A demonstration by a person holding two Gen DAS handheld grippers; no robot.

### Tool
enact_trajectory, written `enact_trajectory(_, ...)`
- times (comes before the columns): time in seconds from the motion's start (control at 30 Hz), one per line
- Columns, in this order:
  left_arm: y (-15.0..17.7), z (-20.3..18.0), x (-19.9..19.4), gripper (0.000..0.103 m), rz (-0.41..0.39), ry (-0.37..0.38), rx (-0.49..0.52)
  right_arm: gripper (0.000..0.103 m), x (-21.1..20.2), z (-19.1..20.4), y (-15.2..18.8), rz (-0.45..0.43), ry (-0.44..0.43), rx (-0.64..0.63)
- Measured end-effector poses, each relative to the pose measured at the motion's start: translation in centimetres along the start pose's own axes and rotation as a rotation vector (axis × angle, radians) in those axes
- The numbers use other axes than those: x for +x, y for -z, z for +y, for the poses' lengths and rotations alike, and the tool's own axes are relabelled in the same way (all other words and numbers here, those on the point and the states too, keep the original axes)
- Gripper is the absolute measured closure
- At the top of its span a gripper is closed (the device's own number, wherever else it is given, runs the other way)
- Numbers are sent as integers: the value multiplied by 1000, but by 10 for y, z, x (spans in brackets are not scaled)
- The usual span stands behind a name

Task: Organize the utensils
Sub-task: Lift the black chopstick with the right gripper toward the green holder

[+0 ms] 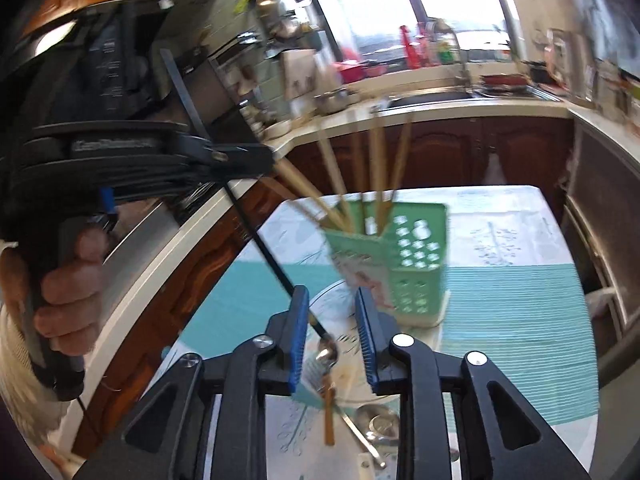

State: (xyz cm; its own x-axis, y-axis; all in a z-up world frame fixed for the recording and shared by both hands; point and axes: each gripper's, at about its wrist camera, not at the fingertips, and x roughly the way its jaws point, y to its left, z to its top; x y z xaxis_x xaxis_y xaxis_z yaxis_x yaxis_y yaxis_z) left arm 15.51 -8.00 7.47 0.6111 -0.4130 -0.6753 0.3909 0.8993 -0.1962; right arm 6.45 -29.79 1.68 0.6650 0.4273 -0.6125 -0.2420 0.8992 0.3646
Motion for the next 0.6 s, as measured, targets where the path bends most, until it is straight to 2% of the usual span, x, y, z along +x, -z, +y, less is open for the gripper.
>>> enact_trajectory(0.07,-17,-5,-3,100,-40,-32,20,68,2,-20,-11,-7,30,75)
enact_trajectory(0.17,-39,-9,-6,100,-96,-68,31,68,7,-42,-21,0,39,151)
enact_trajectory(0.3,-55,-5,8,100,-152,-111,17,68,19,-56,-23,24,91,160)
enact_trajectory(0.37,-56,0,24,100,-154,-134,2,68,26,-61,-21,45,97,171)
enact_trajectory(0.47,-52,7,54,100,-116,-156,-13,68,42,-69,-19,78,119,176)
enact_trajectory(0.6,-36,13,85,100,-81,-192,-14,67,54,-67,-13,99,141,177)
